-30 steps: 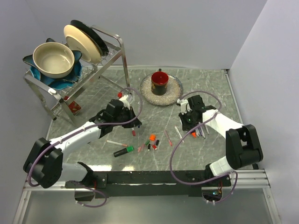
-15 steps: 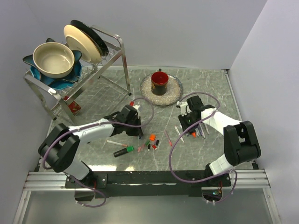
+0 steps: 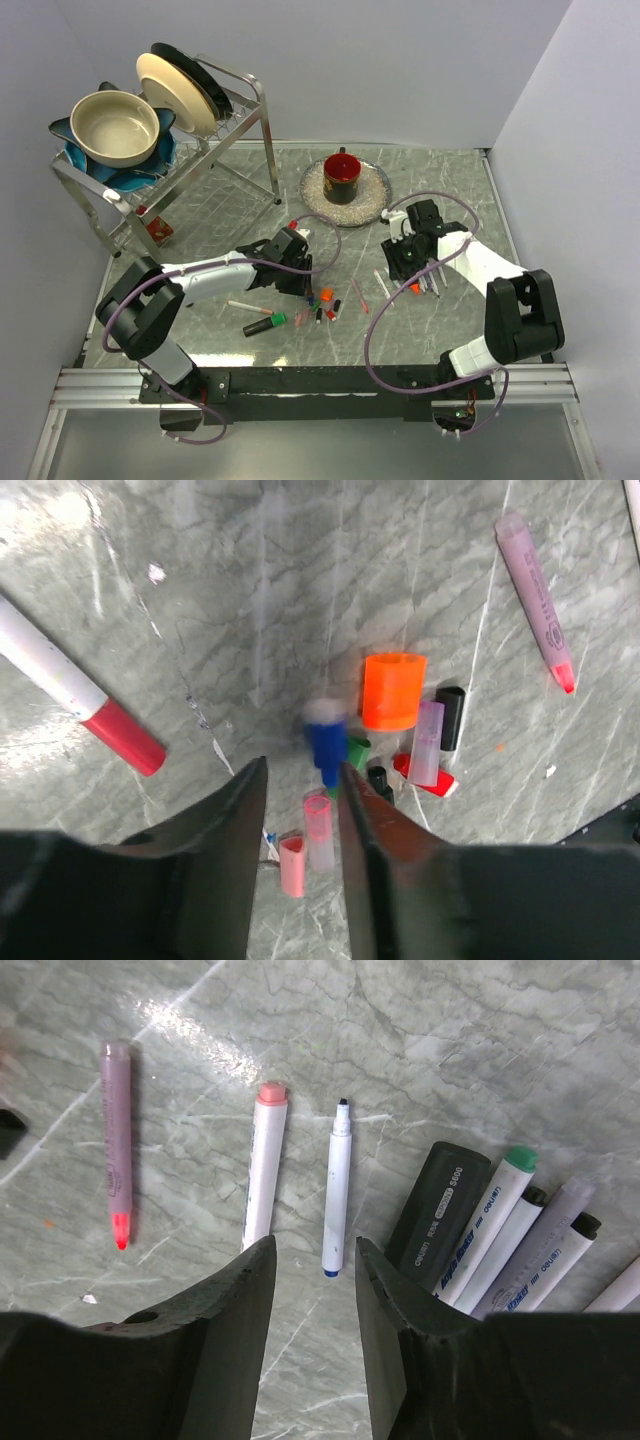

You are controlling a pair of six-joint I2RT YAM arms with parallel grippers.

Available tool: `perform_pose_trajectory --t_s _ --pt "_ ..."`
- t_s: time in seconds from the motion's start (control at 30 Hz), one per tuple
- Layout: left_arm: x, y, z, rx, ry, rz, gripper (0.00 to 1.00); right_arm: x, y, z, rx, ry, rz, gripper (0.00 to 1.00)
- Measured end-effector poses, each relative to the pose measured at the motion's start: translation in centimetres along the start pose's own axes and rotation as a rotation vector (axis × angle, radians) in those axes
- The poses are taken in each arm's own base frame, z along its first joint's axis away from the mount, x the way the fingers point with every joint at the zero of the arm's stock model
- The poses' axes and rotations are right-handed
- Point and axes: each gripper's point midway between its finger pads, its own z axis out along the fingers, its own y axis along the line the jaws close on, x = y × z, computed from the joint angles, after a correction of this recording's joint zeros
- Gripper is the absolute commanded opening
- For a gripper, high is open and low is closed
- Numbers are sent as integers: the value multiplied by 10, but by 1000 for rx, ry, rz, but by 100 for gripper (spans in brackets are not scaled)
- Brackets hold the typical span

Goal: Open the pen caps

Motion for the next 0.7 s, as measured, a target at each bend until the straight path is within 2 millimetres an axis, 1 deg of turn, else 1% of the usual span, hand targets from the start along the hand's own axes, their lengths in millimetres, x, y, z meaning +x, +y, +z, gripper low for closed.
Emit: perform_pose_trajectory --t_s 0.1,0.13,0.23,0.37,0.47,0.6,0.7 --pt "-3 2 -1 -17 -11 5 51 -2 1 -3 -8 -11 3 46" --pt "-5 3 -1 -26 -17 5 56 -2 1 -3 -10 -14 3 46" --pt "-10 8 -4 -58 -46 8 60 -3 2 -5 -21 -21 1 46" --pt "-27 17 -13 -108 -122 -2 60 -4 6 -10 -43 -37 -18 46" --pt "-40 32 -16 -167 -171 -29 57 -7 8 -14 -56 -53 -28 46" --pt "-53 57 -16 -275 -211 -78 56 -10 8 -18 -62 -72 -35 46" --pt "-58 67 -9 -345 -214 -98 55 -13 9 -19 -68 -80 -40 46"
